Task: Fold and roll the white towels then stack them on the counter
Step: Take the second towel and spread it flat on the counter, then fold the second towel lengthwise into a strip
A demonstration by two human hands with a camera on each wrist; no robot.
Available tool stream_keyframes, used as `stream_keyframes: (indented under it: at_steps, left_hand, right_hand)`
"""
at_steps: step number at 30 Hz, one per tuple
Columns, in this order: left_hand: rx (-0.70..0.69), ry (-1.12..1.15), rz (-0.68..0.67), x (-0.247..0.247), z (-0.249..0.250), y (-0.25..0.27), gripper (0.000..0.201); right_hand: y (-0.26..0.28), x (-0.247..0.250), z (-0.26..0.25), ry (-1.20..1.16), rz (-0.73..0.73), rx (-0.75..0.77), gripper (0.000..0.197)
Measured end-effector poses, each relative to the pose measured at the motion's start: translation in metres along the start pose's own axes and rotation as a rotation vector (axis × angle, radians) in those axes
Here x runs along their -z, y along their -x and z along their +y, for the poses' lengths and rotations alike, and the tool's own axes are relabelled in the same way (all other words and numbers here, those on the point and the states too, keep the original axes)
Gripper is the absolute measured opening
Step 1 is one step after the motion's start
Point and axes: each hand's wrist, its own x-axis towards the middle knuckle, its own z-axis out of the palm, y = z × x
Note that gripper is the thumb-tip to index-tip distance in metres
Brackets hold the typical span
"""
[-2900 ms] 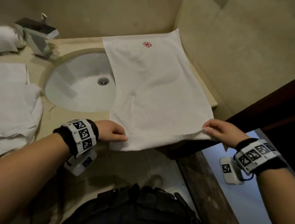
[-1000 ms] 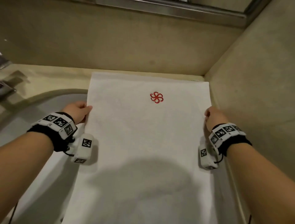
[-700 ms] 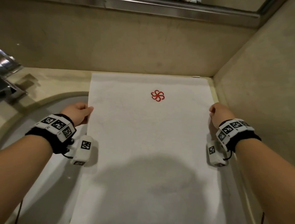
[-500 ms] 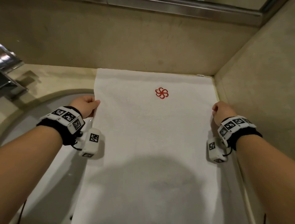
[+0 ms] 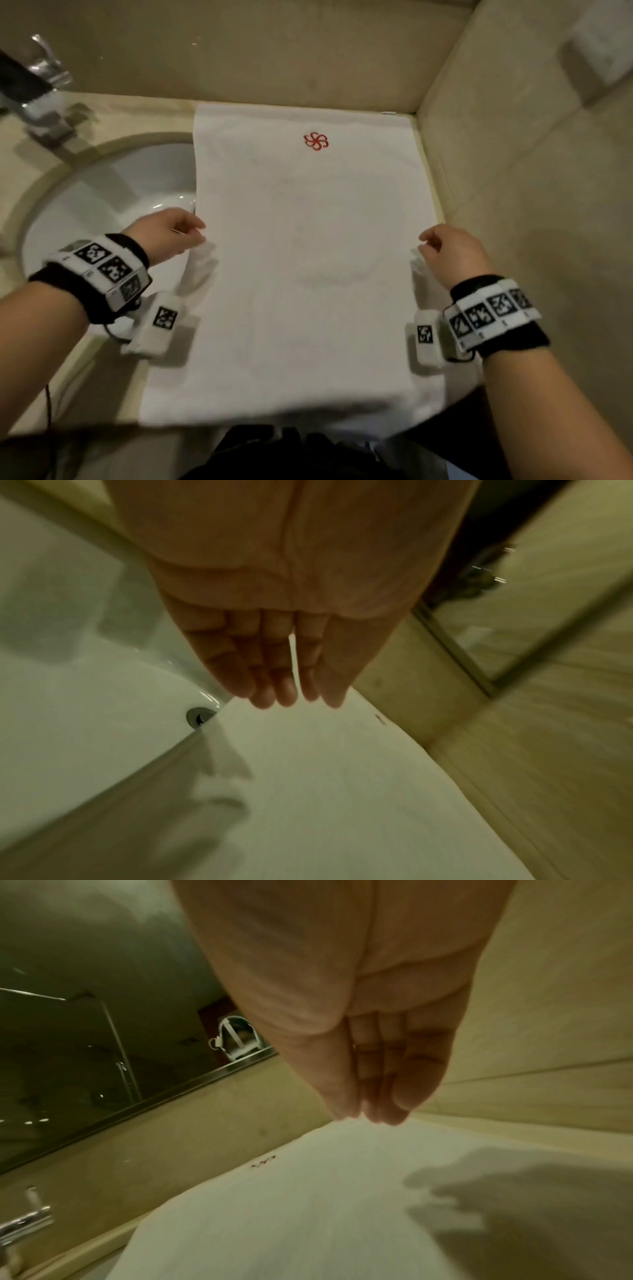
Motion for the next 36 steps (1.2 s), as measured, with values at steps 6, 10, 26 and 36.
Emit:
stream_keyframes:
  at_steps: [6,10,26,36]
  left_hand:
    - [-0.197,-0.585,-0.168,-0.026,-0.032,0.129,0.028]
    - [-0.215,-0.672,-0.1,-0.044,-0.051,0.157,0.028]
    - [-0.745,-0.909,-0.327,-0.028,-0.056,0.151,0.031]
    - [-0.748,-0.593,-0.511,-0.028,-0.016,0.106,0.023]
  right_hand:
    - [0.098,-0.042,0.046,0.172,-0.148,-0.226,0.025]
    - [0.113,-0.056,0.061,0.164,-0.134,-0.275,0.022]
    - [0.168,-0.064,-0.021,-0.165,-0.187,0.119,0.013]
    - [0.227,-0.154,-0.159,-0.331,-0.364,0.027,0.027]
